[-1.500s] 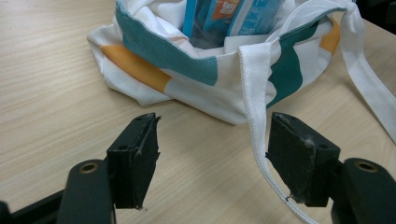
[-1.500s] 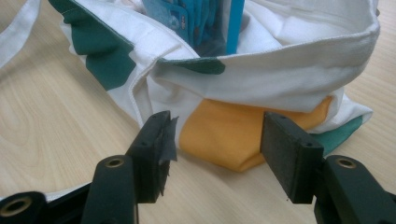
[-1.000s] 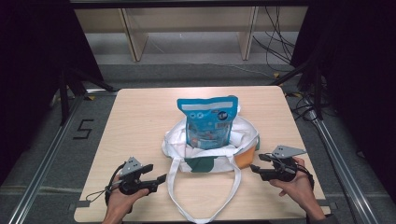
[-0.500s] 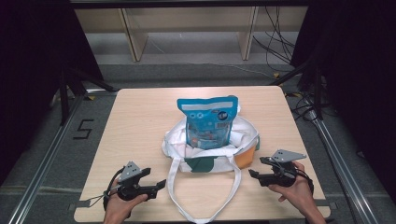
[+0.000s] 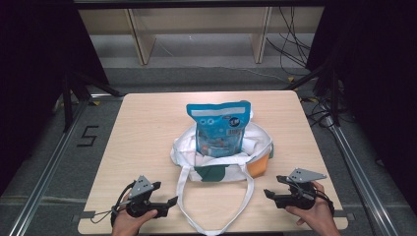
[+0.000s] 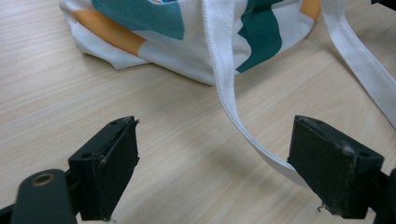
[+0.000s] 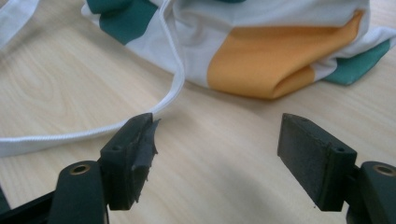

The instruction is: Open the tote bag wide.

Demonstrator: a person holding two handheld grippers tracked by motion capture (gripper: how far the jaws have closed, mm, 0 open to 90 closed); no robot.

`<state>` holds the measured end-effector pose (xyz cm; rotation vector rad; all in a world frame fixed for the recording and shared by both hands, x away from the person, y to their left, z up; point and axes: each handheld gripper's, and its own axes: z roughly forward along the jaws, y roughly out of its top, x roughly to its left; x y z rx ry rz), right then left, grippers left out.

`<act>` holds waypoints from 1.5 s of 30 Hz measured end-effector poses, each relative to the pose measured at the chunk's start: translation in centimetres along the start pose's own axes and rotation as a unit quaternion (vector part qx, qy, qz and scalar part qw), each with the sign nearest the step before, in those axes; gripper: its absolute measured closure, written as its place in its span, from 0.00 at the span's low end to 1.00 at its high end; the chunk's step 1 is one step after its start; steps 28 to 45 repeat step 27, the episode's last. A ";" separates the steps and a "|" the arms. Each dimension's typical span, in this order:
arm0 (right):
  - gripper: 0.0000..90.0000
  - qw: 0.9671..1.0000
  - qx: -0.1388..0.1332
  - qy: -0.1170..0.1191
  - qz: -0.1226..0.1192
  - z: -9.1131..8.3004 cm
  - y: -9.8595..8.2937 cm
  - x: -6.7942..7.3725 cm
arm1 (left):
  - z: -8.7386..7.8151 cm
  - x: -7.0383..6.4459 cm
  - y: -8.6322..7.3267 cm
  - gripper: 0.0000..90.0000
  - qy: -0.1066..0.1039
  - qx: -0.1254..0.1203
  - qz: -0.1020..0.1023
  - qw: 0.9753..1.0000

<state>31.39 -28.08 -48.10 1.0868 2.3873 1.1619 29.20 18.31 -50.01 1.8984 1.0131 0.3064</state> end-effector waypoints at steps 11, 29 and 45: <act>0.31 1.000 0.020 -0.005 0.005 -0.5 -1.4 0.8 | -0.1 -0.4 -0.2 0.17 0.007 0.002 0.006 1.000; 0.31 1.000 0.023 -0.010 -0.011 -0.1 -1.4 0.4 | 0.0 -0.1 -0.2 0.17 0.017 0.011 0.010 1.000; 0.31 1.000 0.023 -0.010 -0.011 -0.1 -1.4 0.4 | 0.0 -0.1 -0.2 0.17 0.017 0.011 0.010 1.000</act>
